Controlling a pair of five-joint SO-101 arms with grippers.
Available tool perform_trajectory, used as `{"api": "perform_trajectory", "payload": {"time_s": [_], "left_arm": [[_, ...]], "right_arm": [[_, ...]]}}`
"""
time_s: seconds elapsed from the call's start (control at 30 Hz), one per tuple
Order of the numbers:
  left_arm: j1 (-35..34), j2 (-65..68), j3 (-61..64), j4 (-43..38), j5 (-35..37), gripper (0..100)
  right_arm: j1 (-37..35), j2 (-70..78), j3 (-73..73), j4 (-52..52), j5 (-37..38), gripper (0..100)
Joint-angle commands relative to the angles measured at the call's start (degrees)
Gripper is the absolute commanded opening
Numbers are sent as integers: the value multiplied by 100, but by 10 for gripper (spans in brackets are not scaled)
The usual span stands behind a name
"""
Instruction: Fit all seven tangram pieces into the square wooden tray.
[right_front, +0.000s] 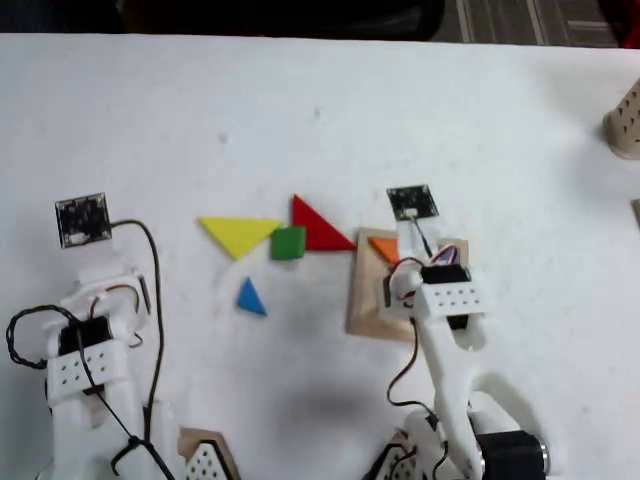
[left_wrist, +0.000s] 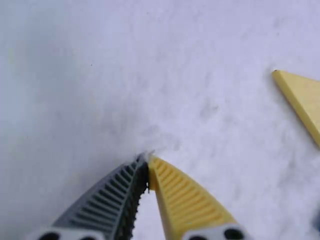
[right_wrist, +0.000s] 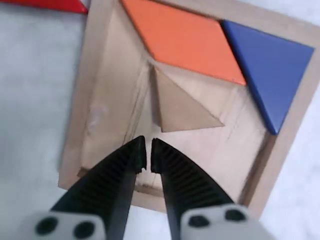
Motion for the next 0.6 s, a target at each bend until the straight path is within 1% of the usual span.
{"api": "perform_trajectory", "payload": {"time_s": [0.0,0.13,0.33,0.43,0.57], "left_arm": [[-75,-119,-44,-141,-53,32],[-75,-119,-44,-141,-53,32],[-75,-119,-44,-141,-53,32],[-75,-119,-44,-141,-53,32],[-75,-119,-44,-141,-53,32]], "right_arm": [[180,-40,-88,-163,-35,17],[505,655,-431,-426,-18,17],[875,1666,-1301,-242,-18,17],[927,1648,-1618,268,-18,17],[822,1270,-1688,769,-18,17]]}}
